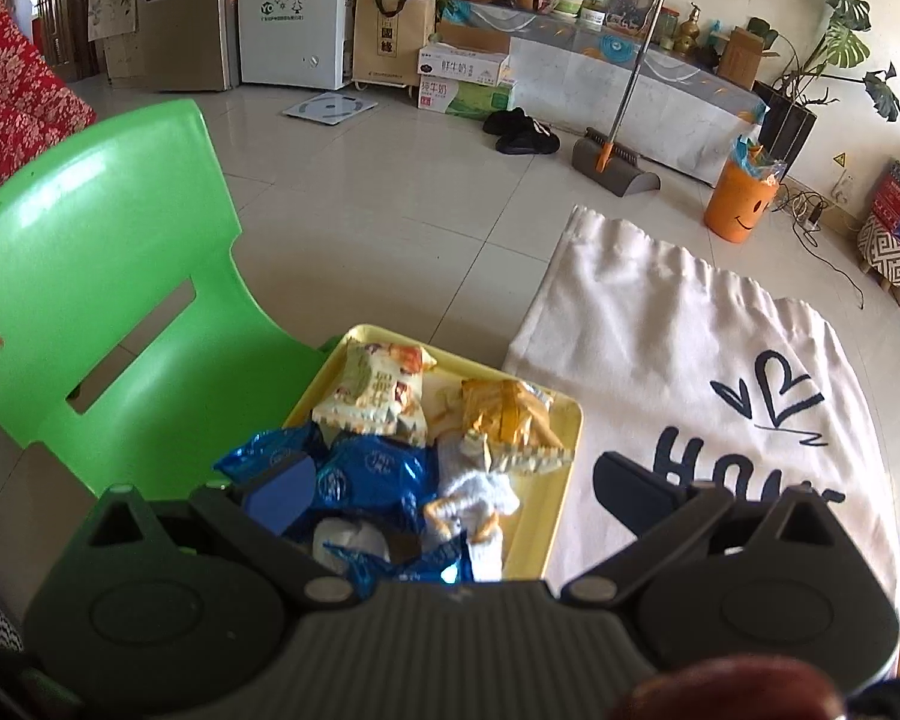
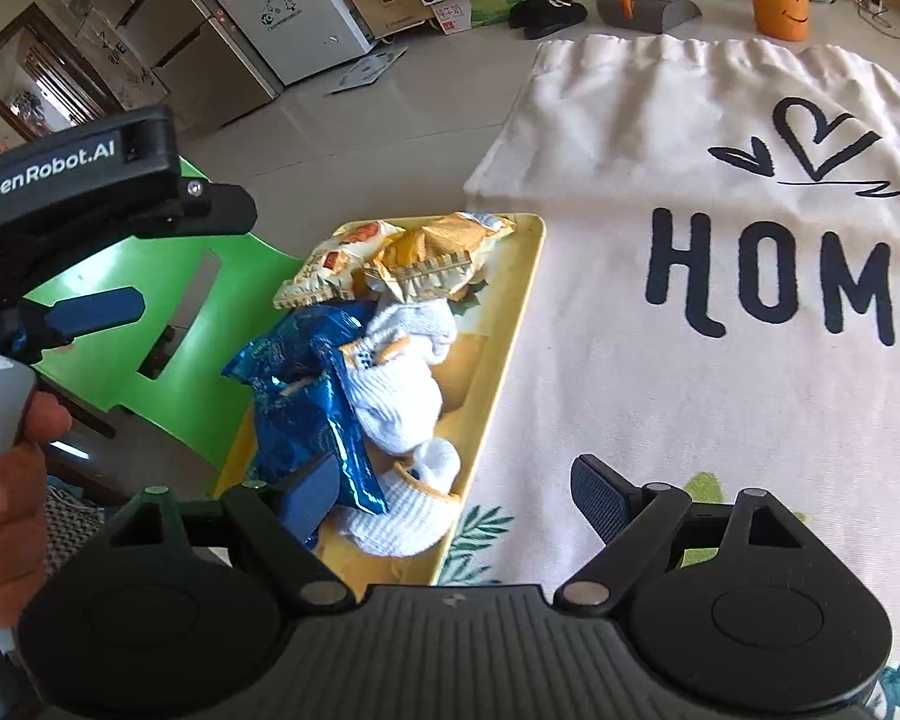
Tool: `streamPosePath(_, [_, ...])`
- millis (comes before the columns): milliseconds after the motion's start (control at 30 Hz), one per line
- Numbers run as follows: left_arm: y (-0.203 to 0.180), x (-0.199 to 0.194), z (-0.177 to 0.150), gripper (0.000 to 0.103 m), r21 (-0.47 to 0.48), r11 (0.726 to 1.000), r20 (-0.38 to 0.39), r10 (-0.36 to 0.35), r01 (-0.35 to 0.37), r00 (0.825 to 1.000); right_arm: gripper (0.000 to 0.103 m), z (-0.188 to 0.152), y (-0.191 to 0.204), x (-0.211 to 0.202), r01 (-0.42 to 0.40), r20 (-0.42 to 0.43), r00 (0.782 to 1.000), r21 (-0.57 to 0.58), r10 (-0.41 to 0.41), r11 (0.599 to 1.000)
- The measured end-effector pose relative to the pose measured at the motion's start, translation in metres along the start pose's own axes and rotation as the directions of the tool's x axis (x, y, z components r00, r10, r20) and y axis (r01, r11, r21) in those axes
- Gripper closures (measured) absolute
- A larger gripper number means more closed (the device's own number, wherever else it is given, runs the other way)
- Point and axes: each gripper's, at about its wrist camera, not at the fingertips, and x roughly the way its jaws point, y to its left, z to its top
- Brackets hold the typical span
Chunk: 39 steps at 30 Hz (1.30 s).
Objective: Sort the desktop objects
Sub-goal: 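Open right tool over tray releasing the blue packet, then move both tools back from the tray over the cloth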
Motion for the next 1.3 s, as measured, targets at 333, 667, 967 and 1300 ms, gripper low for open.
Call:
streamPosePath(333, [-0.015, 0.000, -0.060, 0.001, 0.079, 0.995, -0.098, 0.063, -0.055, 0.993, 0.018, -0.013, -0.021, -0.018, 0.150, -0.012, 0.989, -0.016, -0.151, 0.988])
streamPosePath(667, [-0.016, 0.001, -0.087, 0.001, 0.125, 0.988, -0.137, 0.109, -0.092, 0.984, 0.018, -0.017, -0.023, -0.012, 0.197, -0.053, 0.977, -0.146, -0.207, 0.970])
streamPosePath(967, [-0.018, 0.004, -0.091, 0.001, 0.130, 0.987, -0.159, 0.109, -0.089, 0.981, 0.018, -0.002, -0.039, -0.016, 0.220, 0.015, 0.975, -0.021, -0.220, 0.975])
streamPosePath(1300, [-0.031, 0.009, -0.103, 0.000, 0.176, 0.983, -0.188, 0.084, -0.050, 0.979, 0.018, 0.007, -0.023, -0.006, 0.159, 0.026, 0.987, -0.058, -0.158, 0.986])
